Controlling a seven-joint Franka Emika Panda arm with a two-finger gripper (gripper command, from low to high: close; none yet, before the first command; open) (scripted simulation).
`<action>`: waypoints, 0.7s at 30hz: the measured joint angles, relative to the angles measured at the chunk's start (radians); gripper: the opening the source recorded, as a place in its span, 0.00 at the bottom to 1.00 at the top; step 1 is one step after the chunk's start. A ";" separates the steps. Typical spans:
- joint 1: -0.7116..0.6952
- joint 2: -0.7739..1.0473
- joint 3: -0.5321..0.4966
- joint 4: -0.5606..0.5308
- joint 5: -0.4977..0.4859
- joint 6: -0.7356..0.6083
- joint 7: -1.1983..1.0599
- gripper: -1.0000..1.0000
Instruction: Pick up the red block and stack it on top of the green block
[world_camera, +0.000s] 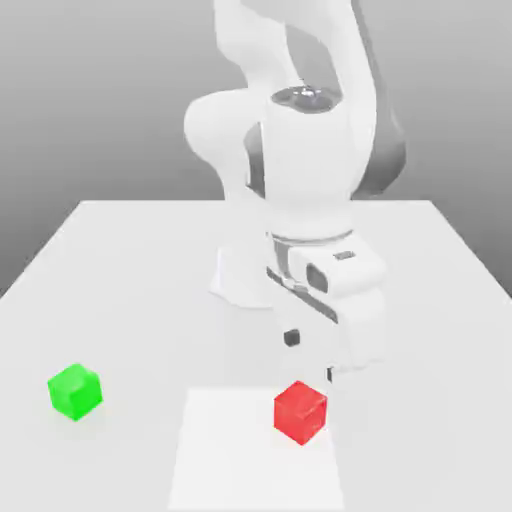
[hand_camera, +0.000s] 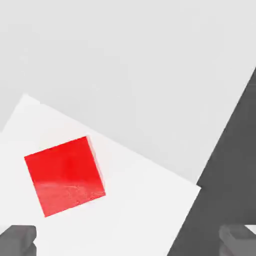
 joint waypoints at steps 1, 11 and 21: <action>0.005 0.015 -0.001 -0.010 0.000 0.009 -0.044 0.50; -0.089 0.267 0.171 0.001 0.300 0.191 -0.393 0.50; -0.127 0.296 0.218 0.006 0.337 0.213 -0.421 0.00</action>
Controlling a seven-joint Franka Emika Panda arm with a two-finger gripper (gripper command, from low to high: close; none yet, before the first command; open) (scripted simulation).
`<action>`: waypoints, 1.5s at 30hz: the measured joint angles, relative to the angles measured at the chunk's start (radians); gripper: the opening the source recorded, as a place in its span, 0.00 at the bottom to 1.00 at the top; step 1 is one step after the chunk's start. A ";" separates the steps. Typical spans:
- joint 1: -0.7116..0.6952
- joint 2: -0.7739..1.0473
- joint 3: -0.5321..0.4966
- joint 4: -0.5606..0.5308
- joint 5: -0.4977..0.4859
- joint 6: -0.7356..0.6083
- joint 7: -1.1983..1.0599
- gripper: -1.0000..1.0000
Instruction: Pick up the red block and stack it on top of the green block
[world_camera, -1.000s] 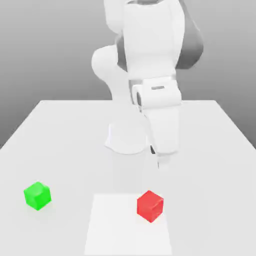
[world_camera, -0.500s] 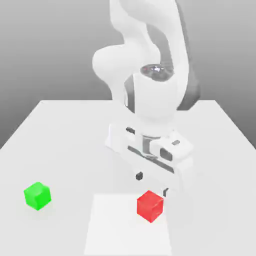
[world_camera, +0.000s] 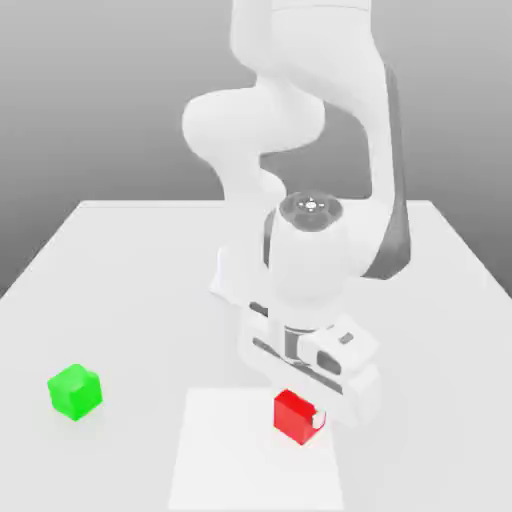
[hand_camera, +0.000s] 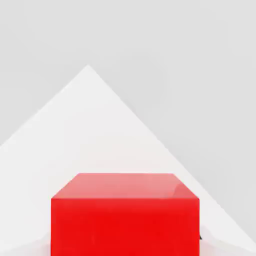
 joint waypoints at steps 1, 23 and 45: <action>0.021 -0.024 -0.030 -0.005 -0.037 -0.018 0.028 0.00; -0.462 -0.254 -0.453 0.061 -0.361 -0.292 0.297 0.00; -0.507 -0.111 -0.364 0.073 -0.125 -0.191 0.128 1.00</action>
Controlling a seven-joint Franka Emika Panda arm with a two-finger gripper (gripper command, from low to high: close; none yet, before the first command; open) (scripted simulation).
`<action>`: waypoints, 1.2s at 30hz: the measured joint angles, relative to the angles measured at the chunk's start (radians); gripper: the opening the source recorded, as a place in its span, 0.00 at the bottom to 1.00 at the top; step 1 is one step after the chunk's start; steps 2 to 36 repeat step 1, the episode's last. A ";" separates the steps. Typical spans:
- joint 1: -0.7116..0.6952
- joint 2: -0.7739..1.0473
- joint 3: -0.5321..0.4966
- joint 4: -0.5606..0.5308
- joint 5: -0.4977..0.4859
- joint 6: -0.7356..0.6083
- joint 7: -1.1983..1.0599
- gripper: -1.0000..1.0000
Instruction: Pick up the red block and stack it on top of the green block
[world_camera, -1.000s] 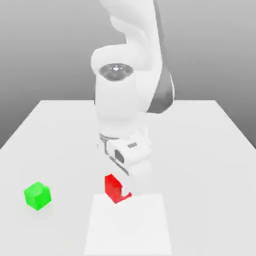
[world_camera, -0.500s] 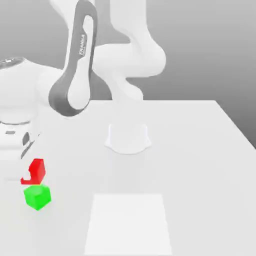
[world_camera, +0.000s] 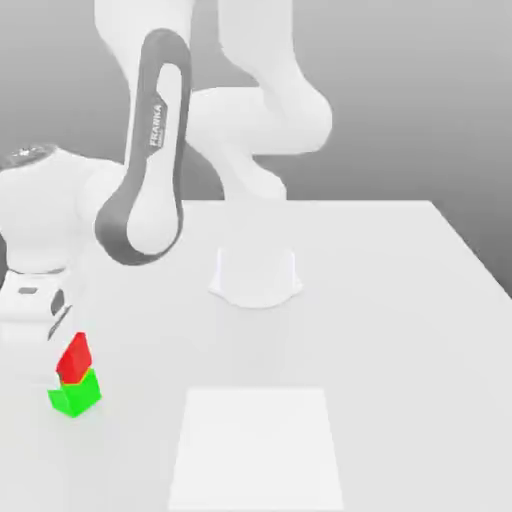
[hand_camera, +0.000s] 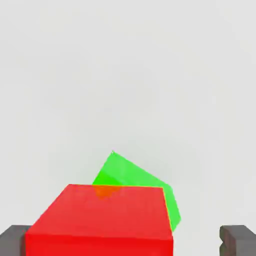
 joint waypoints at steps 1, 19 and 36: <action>0.004 -0.022 -0.011 -0.001 -0.038 -0.015 0.027 1.00; 0.004 -0.022 -0.011 -0.001 -0.038 -0.015 0.027 1.00; 0.004 -0.022 -0.011 -0.001 -0.038 -0.015 0.027 1.00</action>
